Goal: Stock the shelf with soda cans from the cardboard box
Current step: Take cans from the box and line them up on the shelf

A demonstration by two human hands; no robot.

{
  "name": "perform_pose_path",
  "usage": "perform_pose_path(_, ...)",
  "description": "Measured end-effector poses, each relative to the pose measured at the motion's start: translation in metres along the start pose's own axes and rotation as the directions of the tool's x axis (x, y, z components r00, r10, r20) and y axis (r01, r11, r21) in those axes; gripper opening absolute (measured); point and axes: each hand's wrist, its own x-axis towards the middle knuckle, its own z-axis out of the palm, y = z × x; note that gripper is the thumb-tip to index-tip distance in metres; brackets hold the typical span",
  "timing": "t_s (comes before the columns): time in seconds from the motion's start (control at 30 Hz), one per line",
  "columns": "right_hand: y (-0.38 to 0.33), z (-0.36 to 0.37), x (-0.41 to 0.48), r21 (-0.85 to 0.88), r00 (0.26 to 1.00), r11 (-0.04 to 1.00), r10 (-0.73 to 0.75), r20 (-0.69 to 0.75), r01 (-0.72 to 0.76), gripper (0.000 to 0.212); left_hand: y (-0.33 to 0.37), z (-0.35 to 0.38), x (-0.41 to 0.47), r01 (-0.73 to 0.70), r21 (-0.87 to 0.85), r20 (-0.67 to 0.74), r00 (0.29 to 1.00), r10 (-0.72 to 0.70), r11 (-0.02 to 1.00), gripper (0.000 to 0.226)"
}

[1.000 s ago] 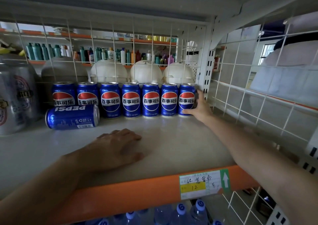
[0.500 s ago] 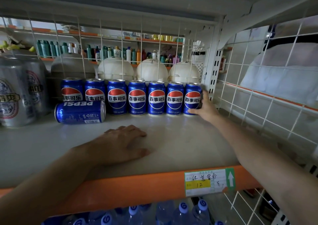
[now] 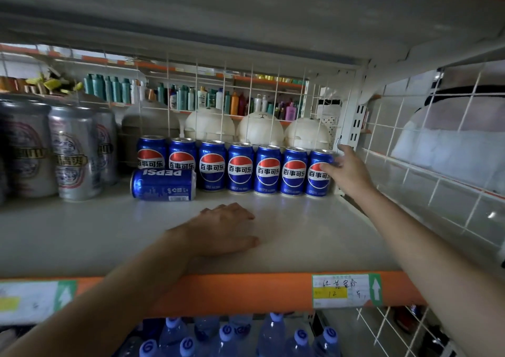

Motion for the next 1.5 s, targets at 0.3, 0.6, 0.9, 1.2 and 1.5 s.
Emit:
perform_pose_path(0.3,-0.076,0.062,-0.066,-0.1,0.98,0.989,-0.085,0.181,0.104,0.055,-0.013,0.0,-0.002,0.115,-0.016,-0.149,0.982,-0.116,0.993,0.061)
perform_pose_path(0.6,-0.079,0.095,-0.089,-0.274,0.925,0.913,-0.213,0.313,0.303,0.053,-0.022,-0.002,-0.006,0.298,-0.13,-0.388,0.863,-0.325,0.946,0.045)
perform_pose_path(0.9,-0.076,0.107,-0.093,-0.208,0.776,0.863,-0.276,0.567,0.46,0.053,-0.066,-0.055,-0.017,0.387,0.02,-0.409,0.844,-0.346,0.922,0.071)
perform_pose_path(1.2,-0.076,0.108,-0.095,-0.211,0.721,0.835,-0.278,0.635,0.508,0.05,-0.138,-0.056,-0.013,0.343,-0.05,-0.272,0.899,-0.343,0.938,0.088)
perform_pose_path(1.5,-0.074,0.111,-0.094,-0.151,0.75,0.89,-0.259,0.608,0.43,0.052,-0.15,-0.05,-0.007,0.229,-0.017,-0.398,0.891,-0.216,0.973,0.072)
